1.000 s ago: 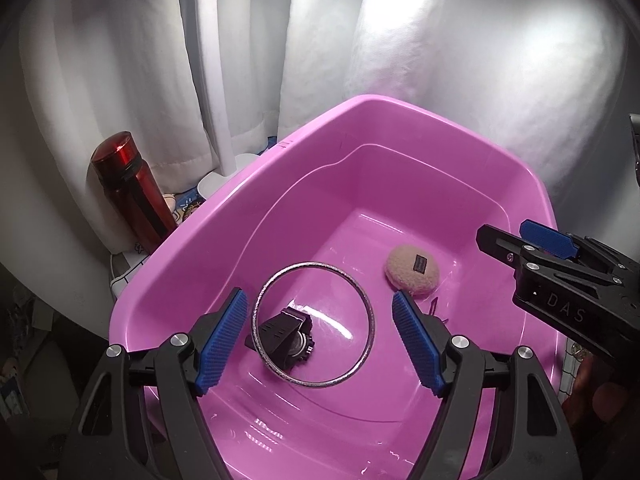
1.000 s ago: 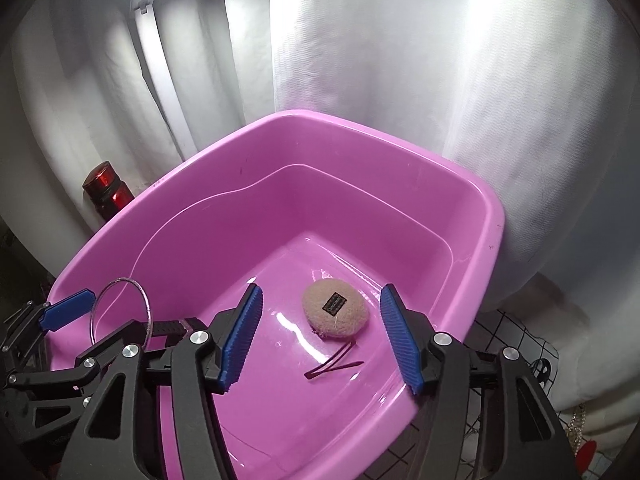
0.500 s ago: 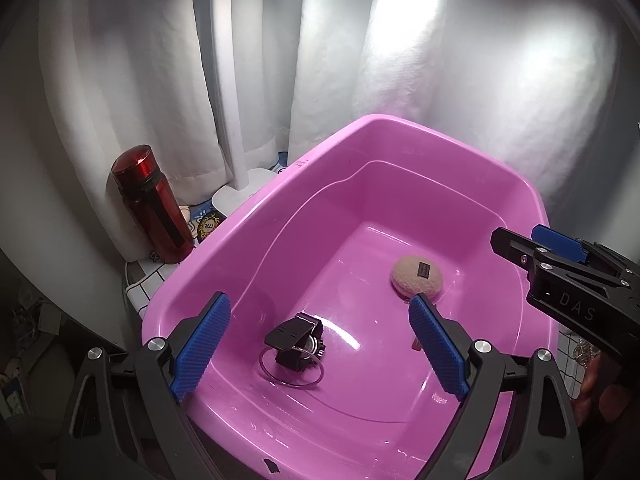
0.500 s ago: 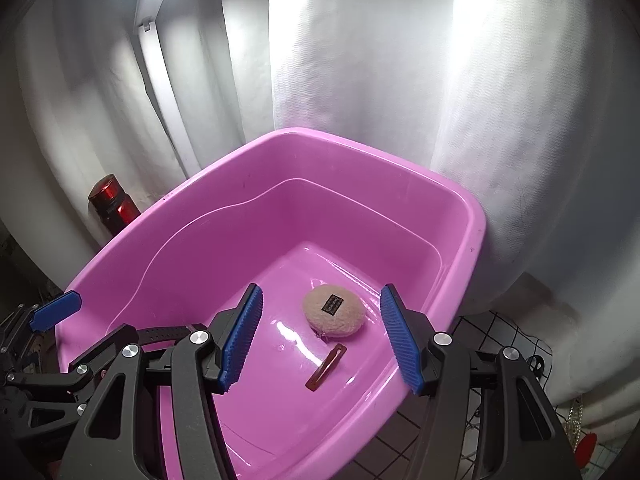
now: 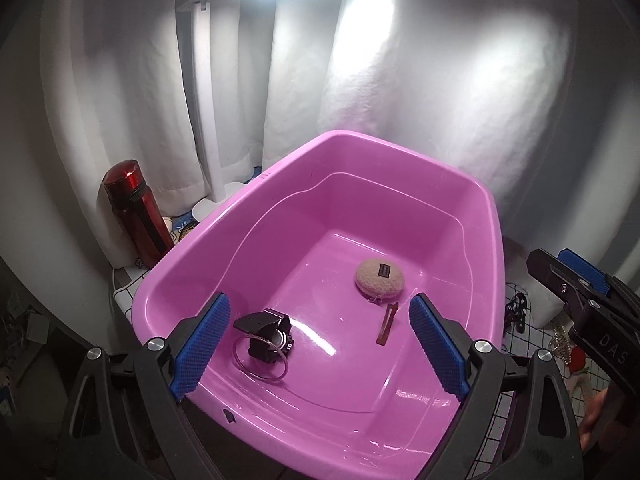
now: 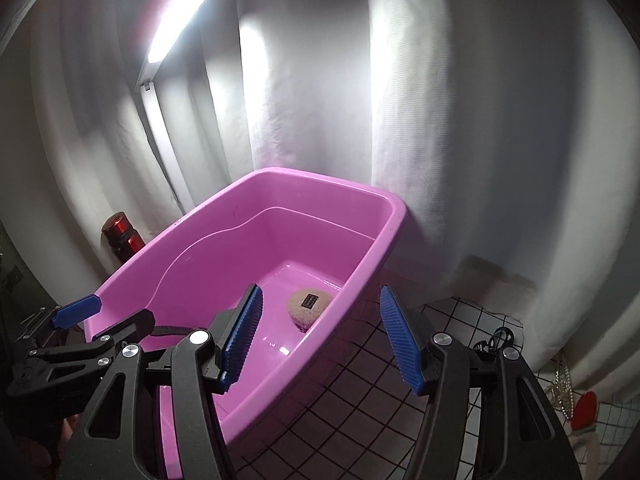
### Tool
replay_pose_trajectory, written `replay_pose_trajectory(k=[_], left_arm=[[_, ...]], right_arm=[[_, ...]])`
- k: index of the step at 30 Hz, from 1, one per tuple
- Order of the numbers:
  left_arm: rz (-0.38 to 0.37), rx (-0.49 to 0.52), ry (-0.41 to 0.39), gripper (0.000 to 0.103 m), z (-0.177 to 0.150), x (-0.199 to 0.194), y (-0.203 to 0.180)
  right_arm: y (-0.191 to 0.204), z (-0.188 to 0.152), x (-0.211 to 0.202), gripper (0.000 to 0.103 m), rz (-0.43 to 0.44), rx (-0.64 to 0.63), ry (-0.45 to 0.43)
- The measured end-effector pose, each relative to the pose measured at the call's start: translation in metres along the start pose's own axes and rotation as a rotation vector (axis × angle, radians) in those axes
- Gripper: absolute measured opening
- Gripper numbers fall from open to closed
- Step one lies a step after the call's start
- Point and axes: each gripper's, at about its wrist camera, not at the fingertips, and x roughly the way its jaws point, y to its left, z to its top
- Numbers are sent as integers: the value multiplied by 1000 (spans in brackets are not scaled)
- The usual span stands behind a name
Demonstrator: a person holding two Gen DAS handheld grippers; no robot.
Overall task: Organize jewelry
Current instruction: 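Withdraw both tools from the tub back over the table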
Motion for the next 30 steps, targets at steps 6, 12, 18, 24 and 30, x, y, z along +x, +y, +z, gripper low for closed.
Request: replay_pose_trajectory(k=[6, 12, 18, 24, 30], left_arm=[[-92, 60, -23, 89, -9, -19, -42], [-203, 130, -35, 90, -23, -37, -92], [-308, 181, -8, 90, -42, -45, -141], [-343, 252, 39, 90, -67, -38, -183], [-341, 299, 90, 90, -90, -16, -212]], right_arm=[[-51, -32, -53, 59, -97, 91, -51], [-112, -75, -103, 59, -222, 193, -47], [-165, -115, -142, 59, -341, 272, -15], [-201, -149, -163, 59, -403, 351, 8], [-220, -177, -164, 59, -425, 400, 46]])
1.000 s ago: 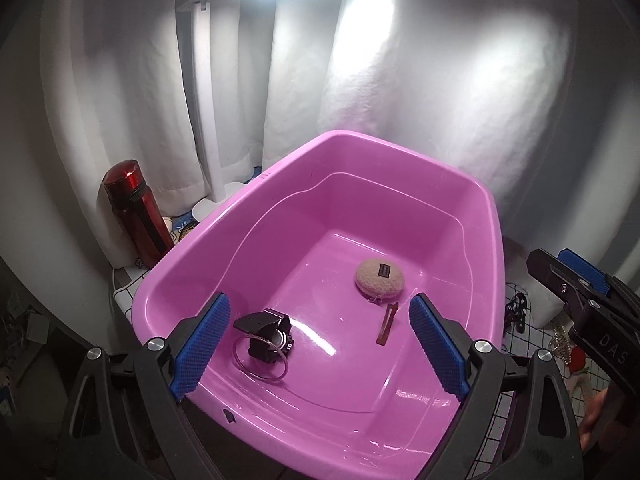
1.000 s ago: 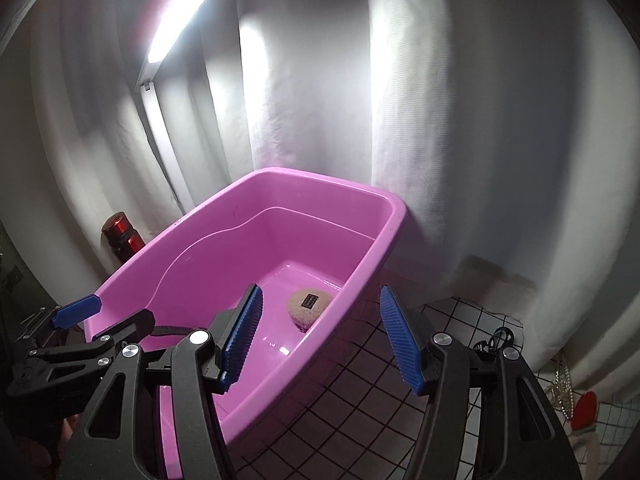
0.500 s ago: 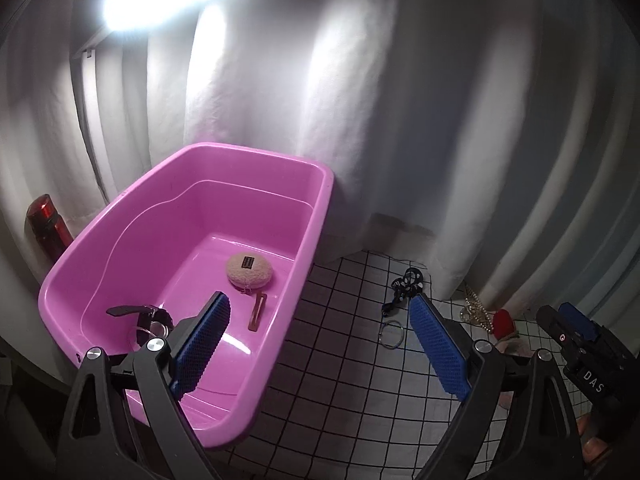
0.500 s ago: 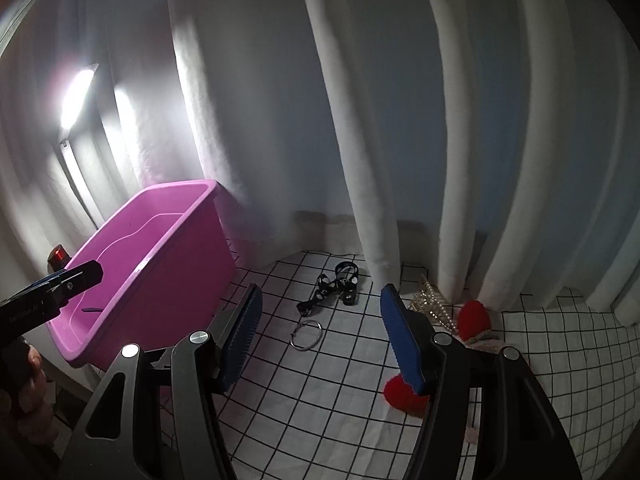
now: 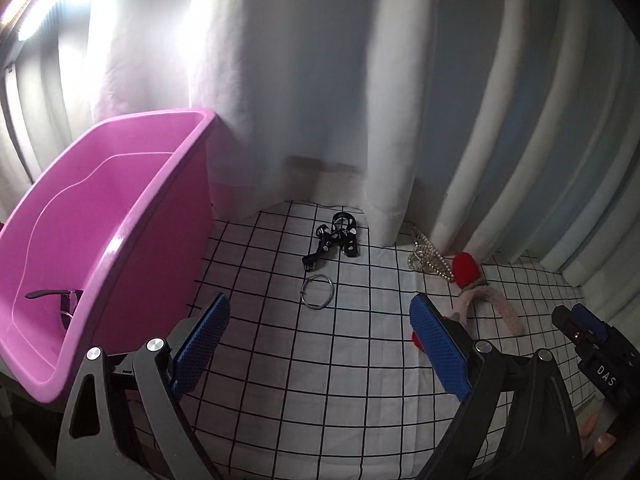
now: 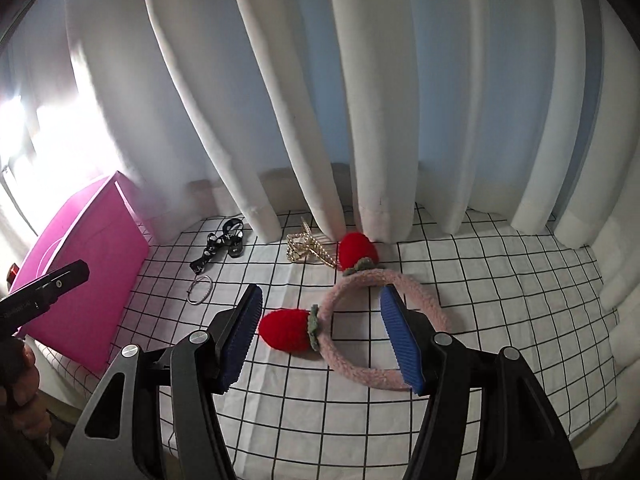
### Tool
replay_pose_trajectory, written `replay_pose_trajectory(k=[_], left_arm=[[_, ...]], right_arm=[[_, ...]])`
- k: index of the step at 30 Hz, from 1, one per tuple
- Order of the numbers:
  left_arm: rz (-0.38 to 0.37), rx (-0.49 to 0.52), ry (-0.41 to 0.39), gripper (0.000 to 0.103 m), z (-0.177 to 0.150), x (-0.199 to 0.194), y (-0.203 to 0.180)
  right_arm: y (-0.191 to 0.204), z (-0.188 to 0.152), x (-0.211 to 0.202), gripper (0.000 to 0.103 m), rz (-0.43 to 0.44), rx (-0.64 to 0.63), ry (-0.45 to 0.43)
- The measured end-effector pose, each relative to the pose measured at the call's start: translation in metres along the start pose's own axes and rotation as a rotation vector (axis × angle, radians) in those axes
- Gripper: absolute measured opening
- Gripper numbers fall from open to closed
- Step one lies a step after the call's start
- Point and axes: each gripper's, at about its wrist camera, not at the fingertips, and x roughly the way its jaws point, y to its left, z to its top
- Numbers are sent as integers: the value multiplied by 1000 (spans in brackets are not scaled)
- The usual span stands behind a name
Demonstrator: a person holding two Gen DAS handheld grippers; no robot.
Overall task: Organize jewelry
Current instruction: 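Withdraw both tools from the tub back over the table, then move left tool to the silver bangle while right tool reaches the pink headband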
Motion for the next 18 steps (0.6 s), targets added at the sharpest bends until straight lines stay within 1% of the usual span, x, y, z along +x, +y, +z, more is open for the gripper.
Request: replay_pose_trajectory(k=[5, 10, 13, 18], left_arm=[[17, 18, 36, 90, -9, 29, -7], [39, 6, 84, 90, -17, 61, -2], [51, -3, 105, 90, -22, 79, 2], [95, 24, 137, 90, -28, 108, 5]], right_arm=[[-11, -15, 23, 60, 6, 1, 64], [-15, -30, 52, 60, 27, 4, 130], [-15, -36, 65, 60, 34, -3, 150], [-13, -44, 82, 60, 33, -34, 171]])
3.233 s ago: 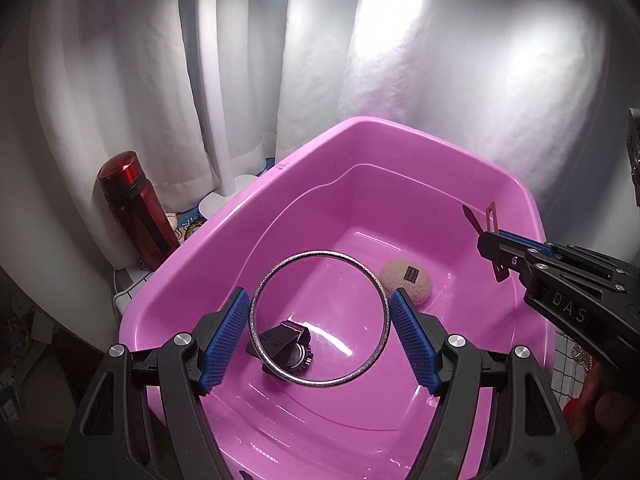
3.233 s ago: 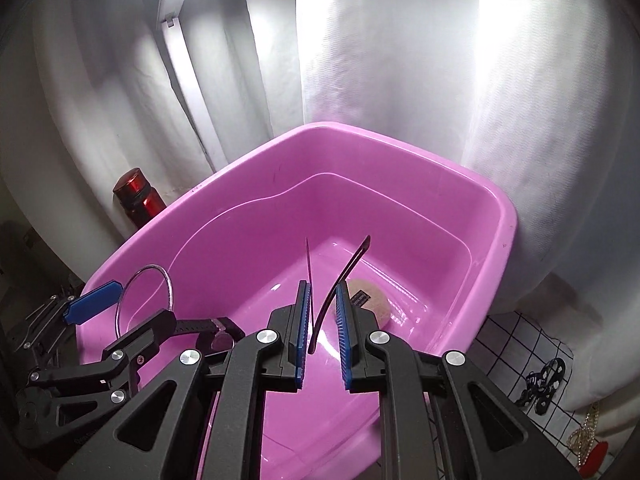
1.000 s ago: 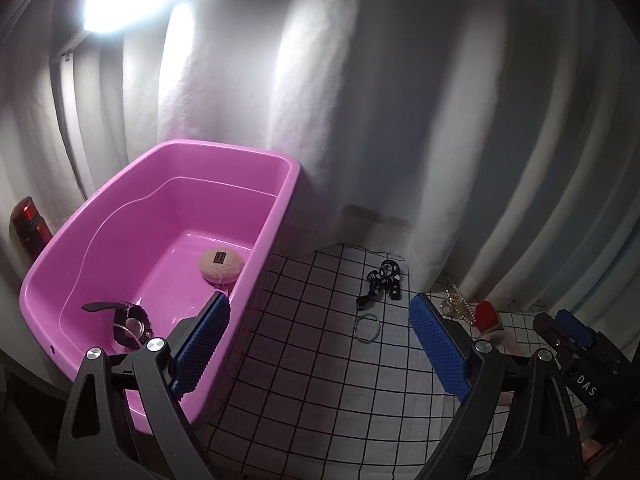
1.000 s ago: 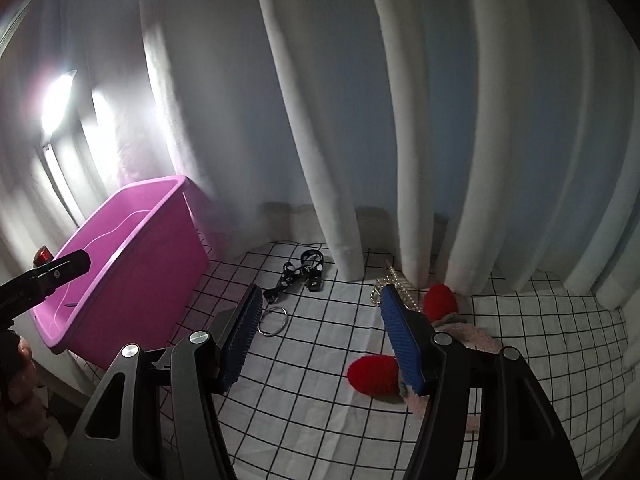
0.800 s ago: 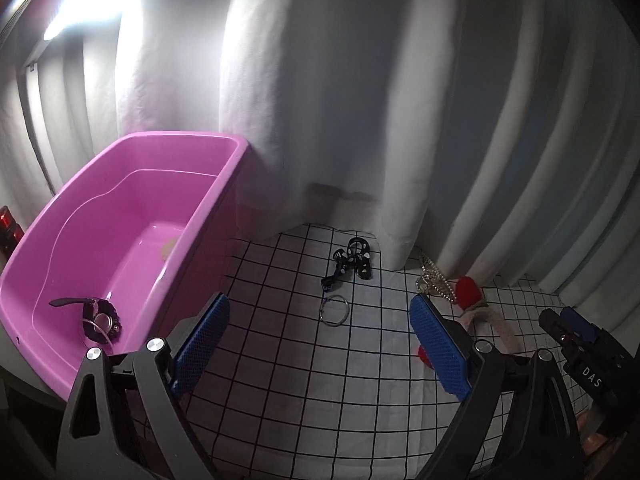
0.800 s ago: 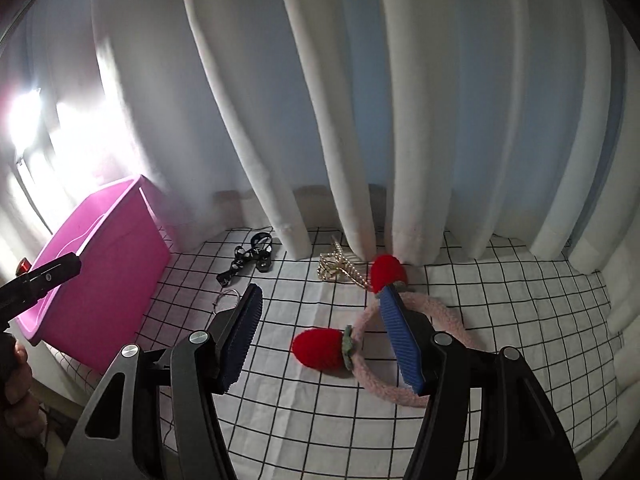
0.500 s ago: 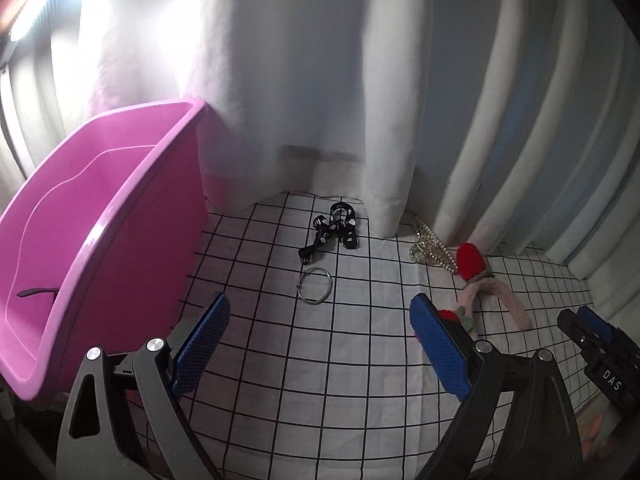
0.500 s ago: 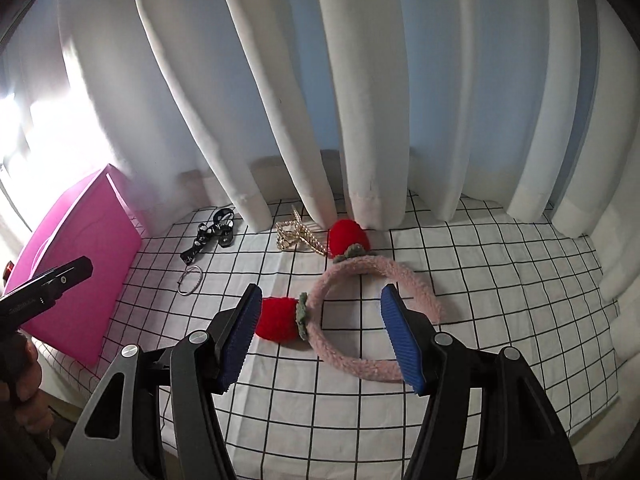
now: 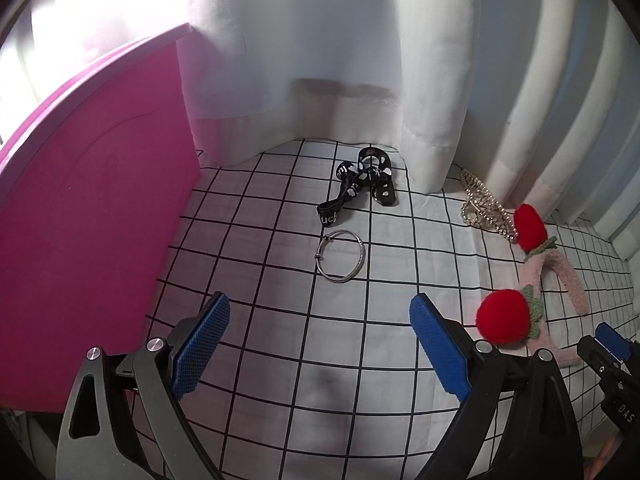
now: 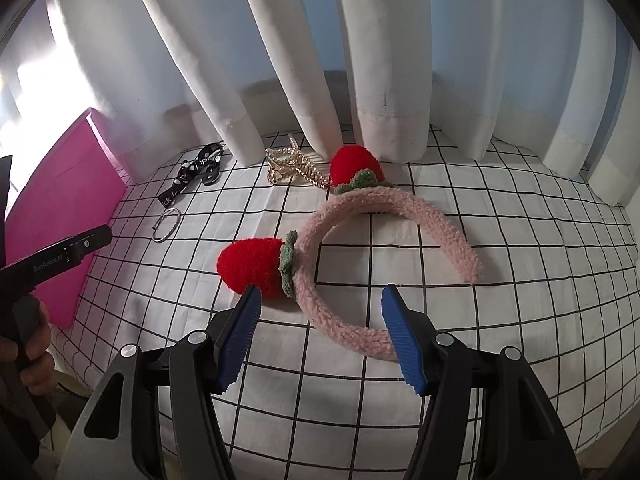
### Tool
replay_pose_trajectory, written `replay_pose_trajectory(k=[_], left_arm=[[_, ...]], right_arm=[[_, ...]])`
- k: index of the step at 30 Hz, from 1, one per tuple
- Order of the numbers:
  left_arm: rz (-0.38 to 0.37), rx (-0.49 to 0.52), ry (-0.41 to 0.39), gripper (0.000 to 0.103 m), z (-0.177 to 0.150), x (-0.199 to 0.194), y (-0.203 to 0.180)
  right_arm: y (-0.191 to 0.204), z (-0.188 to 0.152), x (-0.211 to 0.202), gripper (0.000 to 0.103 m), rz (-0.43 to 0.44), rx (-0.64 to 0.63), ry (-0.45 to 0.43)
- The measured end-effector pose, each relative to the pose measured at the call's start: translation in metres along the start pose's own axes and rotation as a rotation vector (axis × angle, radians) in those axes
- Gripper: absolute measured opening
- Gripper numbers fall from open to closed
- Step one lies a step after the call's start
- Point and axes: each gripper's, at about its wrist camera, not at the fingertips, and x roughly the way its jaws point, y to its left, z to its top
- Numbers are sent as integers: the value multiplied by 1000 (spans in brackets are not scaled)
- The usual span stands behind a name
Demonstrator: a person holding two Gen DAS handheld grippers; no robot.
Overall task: Organize jewelry
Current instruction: 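Move left tool to the silver bangle while right tool reaches the pink headband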
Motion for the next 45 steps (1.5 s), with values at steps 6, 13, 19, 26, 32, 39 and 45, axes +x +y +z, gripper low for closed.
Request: replay_pose_trajectory(k=[6, 13, 19, 26, 32, 39, 45], left_arm=[[-1, 8, 31, 90, 4, 37, -1], [9, 20, 59, 90, 11, 74, -5], [10, 32, 55, 90, 18, 88, -7], [5, 27, 56, 90, 24, 102, -5], [3, 31, 66, 90, 26, 112, -7], [4, 34, 55, 93, 25, 112, -8], [27, 10, 36, 98, 28, 117, -10]], right_arm=[[2, -3, 19, 60, -19, -20, 14], [6, -3, 36, 60, -37, -44, 19], [10, -4, 43, 60, -64, -88, 24], [13, -1, 52, 60, -82, -135, 27], [20, 1, 60, 60, -87, -190, 40], [26, 1, 71, 60, -97, -225, 58], [24, -8, 83, 64, -100, -210, 75]])
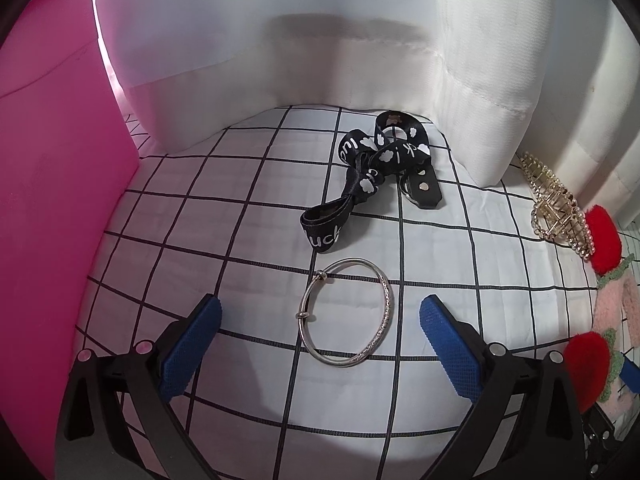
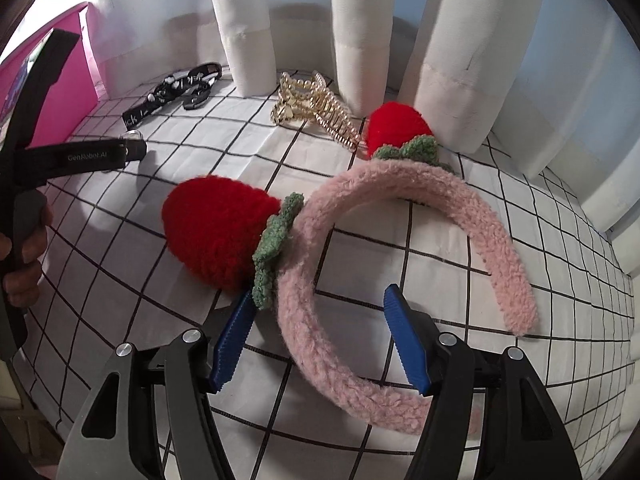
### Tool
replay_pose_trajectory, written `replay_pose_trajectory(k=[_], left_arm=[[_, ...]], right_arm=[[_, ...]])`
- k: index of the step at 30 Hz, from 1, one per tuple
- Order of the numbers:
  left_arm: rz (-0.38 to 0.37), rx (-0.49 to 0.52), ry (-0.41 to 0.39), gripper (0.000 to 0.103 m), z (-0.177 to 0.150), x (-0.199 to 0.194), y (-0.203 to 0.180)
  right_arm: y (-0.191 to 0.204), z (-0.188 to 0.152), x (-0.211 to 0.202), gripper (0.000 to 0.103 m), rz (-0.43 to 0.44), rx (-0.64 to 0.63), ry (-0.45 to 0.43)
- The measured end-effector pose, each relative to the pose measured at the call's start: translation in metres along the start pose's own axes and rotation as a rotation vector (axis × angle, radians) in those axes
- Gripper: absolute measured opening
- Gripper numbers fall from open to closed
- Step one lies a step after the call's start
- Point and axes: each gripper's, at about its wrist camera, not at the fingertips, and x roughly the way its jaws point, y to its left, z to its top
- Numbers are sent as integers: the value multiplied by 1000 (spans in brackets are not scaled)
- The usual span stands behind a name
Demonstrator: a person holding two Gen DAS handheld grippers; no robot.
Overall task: Organize jewelry
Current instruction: 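Move left tool to the silver bangle while right tool reaches the pink headband, then close left tool on the bangle while right tool grips the headband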
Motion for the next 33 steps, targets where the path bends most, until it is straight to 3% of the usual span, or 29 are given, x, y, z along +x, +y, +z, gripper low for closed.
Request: replay_pose_trajectory(k=[12, 14, 19, 23, 25, 26, 33], left_arm=[[3, -4, -42, 95, -4, -3, -2], [-3, 1, -44, 92, -5, -6, -3], [-23, 43, -81, 70, -14, -17, -14], [-52, 74, -99, 43, -19, -24, -20], [-47, 85, -99, 43, -20, -26, -22], [-55, 79, -96, 43, -20, -26, -21], [-65, 60, -66, 43, -27, -34, -14]], right_arm=[[-5, -3, 1, 64, 45, 27, -12], [-4, -3, 1, 63, 47, 24, -12], [-1, -3, -1, 60, 51, 26, -18], [5, -2, -4, 46, 64, -4, -17], [8, -1, -6, 34, 70, -15, -17], [10, 0, -6, 18, 70, -20, -17], [8, -5, -15, 13, 109, 3, -43]])
